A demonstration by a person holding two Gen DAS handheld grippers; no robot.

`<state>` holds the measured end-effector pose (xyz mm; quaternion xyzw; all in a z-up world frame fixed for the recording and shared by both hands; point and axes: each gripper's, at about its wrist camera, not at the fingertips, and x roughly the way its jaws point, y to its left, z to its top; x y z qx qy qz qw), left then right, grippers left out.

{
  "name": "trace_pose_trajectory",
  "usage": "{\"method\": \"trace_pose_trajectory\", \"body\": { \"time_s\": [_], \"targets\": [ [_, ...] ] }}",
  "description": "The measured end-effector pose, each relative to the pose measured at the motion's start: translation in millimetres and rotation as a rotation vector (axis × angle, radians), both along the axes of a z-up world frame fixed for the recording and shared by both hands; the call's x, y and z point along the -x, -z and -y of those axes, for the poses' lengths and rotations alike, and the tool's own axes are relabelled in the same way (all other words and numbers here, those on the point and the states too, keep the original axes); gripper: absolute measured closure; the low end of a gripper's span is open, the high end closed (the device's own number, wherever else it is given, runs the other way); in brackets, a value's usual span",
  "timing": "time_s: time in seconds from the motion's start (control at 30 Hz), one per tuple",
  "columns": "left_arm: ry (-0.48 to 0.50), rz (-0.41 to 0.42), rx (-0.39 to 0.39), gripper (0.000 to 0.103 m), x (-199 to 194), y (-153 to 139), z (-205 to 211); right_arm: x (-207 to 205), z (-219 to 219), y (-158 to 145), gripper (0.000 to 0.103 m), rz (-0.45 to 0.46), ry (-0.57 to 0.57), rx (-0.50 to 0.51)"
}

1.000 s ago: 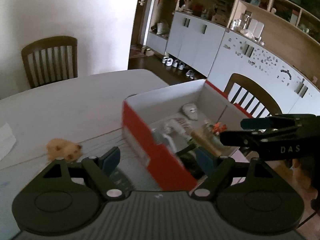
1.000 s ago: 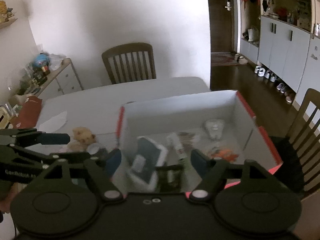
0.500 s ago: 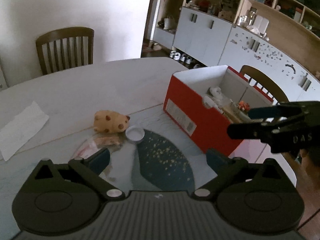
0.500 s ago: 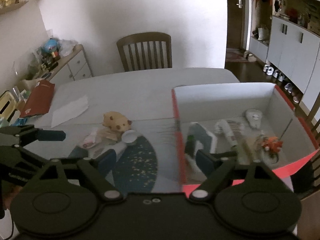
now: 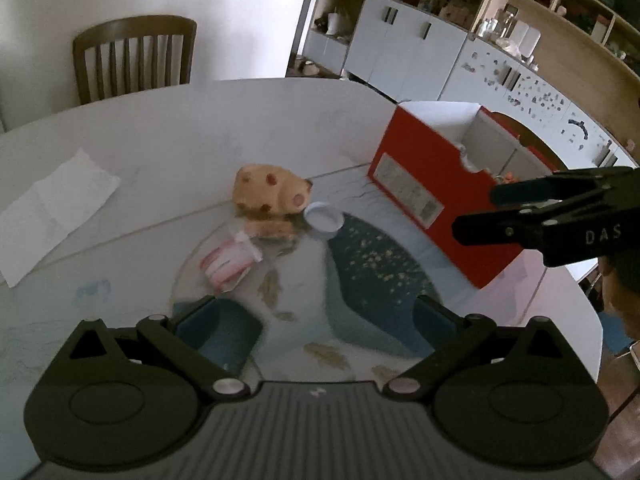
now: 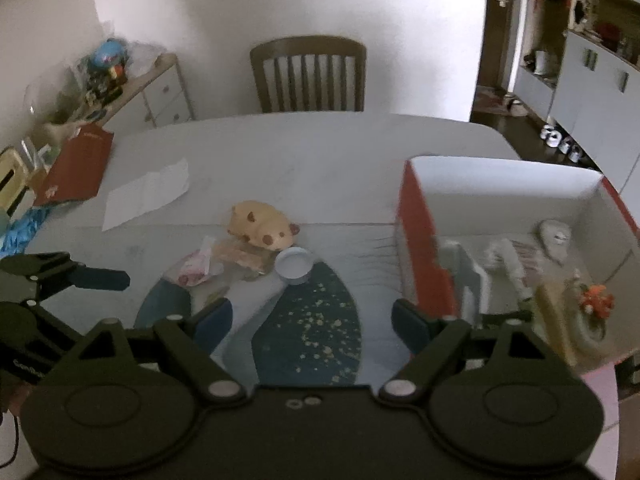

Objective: Organize objects
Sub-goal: 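Grasp the pink cup with the left tool while the right tool approaches the white lid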

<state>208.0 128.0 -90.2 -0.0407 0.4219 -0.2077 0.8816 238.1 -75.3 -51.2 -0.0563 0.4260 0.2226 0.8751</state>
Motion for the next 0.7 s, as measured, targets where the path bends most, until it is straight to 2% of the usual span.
{"method": "trace_pose_trajectory", "body": {
  "time_s": [0.13,0.27,0.53,0.7],
  "targets": [
    [-0.016,0.013,-0.052,0.0,-9,12,-9,-12,-14,14,0.016,-0.024,-0.028,0.024],
    [-0.079,0.029,-0.117,0.0,-28,23,-24,-24,-26,28,0.018,-0.053,-0.064,0.044],
    [-0.059,0.008,-0.142,0.0,-57,46,-38,-50,-40,61,0.019,-0.086,-0.08,0.111],
    [-0.045,-0.002,-0.145,0.0,-65,55,-36,-63,-43,77,0.023,-0.106,-0.084,0.135]
  ]
}}
